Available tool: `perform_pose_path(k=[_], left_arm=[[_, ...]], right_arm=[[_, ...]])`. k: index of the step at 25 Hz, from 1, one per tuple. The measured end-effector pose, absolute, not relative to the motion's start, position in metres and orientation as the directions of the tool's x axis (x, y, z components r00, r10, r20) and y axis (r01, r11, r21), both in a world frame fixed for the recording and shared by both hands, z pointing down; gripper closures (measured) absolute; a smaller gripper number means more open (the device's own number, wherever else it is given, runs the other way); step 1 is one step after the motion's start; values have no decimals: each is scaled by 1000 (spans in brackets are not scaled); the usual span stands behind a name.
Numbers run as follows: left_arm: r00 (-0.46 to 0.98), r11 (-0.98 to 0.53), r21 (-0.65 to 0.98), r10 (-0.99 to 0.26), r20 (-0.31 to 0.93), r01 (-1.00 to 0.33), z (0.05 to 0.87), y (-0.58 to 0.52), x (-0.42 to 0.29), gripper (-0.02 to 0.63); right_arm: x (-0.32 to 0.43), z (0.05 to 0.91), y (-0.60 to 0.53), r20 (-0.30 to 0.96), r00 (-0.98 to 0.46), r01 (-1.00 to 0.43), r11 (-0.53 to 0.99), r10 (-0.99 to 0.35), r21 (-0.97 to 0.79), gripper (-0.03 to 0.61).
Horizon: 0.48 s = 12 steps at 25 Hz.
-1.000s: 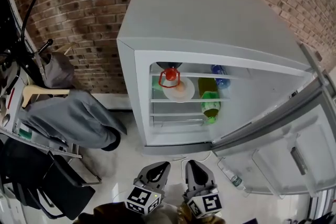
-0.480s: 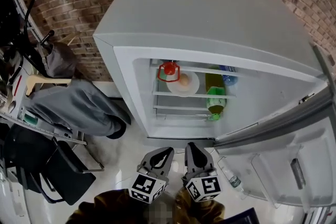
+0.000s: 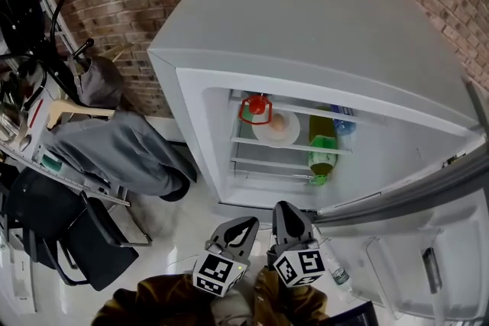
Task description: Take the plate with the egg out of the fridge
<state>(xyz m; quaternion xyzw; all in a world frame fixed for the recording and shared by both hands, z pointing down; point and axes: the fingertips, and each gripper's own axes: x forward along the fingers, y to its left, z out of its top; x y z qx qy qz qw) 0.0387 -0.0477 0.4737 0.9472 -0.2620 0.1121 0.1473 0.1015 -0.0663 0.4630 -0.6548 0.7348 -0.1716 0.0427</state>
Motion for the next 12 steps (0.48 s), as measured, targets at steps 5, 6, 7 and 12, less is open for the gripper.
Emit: perform_pose_path(k=[5, 6, 7, 12], left_arm=[[837, -819, 213, -473, 274, -532, 472, -52, 41, 604], [836, -817, 215, -475, 275, -535, 471, -53, 41, 604], [834, -815, 217, -477, 276, -538, 471, -53, 40, 604], [825, -799, 230, -495, 274, -556, 474, -52, 35, 604]], right_arm=[[108, 465, -79, 145, -166, -936, 109, -975, -335, 571], [110, 466, -81, 146, -164, -935, 106, -976, -339, 571], [112, 466, -84, 147, -161, -933, 102, -976, -345, 571], [118, 471, -89, 155, -161, -916, 89, -975, -390, 567]])
